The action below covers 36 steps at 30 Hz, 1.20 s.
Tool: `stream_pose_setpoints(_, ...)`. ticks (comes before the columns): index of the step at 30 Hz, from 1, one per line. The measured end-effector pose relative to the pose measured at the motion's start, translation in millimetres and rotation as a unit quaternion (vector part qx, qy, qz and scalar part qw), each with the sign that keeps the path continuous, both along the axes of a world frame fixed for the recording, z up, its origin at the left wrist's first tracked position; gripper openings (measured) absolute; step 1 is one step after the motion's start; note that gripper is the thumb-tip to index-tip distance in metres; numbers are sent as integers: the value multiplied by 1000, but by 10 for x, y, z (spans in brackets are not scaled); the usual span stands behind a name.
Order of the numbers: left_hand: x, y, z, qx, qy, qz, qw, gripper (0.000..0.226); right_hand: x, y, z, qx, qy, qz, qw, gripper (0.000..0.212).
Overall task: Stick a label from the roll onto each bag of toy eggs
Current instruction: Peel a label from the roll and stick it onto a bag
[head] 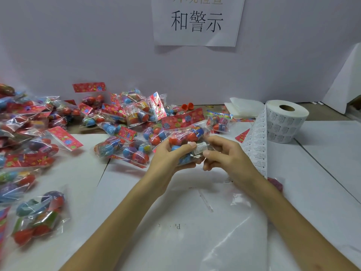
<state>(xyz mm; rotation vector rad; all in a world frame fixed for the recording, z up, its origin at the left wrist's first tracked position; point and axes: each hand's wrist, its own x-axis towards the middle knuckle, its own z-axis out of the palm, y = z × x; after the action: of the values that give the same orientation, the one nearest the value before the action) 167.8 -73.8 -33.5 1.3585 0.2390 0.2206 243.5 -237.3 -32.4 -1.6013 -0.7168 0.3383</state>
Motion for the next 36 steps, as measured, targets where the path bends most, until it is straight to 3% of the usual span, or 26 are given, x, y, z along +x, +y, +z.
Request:
stream_pose_setpoints(5, 8, -8, -45, 34, 6, -1, 999, 34, -8, 23, -11, 5, 2, -22, 1000, 10)
stream_pose_setpoints(10, -5, 49, -48, 7, 3, -8, 1000, 49, -10, 7, 4, -8, 17, 16, 1000, 25)
stream_pose_setpoints(14, -10, 44, -17, 23, 20, 16, 999, 63, -9, 47, 3, -23, -14, -13, 1000, 33)
stream_pose_setpoints(18, -3, 63, -47, 41, 29, 68, 996, 43, -33, 56, -37, -67, -23, -14, 997, 10)
stream_pose_setpoints(21, 7, 83, -90, 4, 20, 57, 998, 18, -40, 35, -53, -123, -52, -64, 989, 29)
stream_pose_setpoints(24, 23, 70, -97, 17, 25, 33, 999, 5, -50, 23, -39, -117, -37, -88, 989, 30)
stream_pose_setpoints(30, 7, 66, -79, 34, 2, -10, 999, 28, -52, 41, -35, -65, -29, -121, 990, 19)
stream_pose_setpoints(33, -5, 24, -80, 64, 14, -15, 998, 33, -7, 17, -30, -38, -34, -104, 993, 4)
stream_pose_setpoints(36, -4, -20, -57, 85, 17, -21, 996, 38, 26, -4, -36, -17, -26, -101, 994, 8)
